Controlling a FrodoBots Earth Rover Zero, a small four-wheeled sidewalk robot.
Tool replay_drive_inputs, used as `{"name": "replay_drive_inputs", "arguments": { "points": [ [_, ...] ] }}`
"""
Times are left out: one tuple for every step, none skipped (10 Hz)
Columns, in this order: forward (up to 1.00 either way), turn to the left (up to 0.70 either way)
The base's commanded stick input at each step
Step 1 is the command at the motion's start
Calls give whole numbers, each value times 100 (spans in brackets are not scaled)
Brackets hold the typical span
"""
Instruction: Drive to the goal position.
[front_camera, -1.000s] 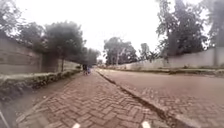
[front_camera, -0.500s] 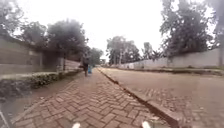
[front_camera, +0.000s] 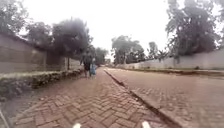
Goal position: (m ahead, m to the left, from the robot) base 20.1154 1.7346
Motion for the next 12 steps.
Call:
{"name": "replay_drive_inputs", "arguments": {
  "points": [
    [50, 20],
    [50, 17],
    [50, 6],
    [50, 6],
    [50, 5],
    [50, 5],
    [50, 6],
    [50, 10],
    [50, 17],
    [50, 0],
    [50, 0],
    [50, 0]
  ]
}}
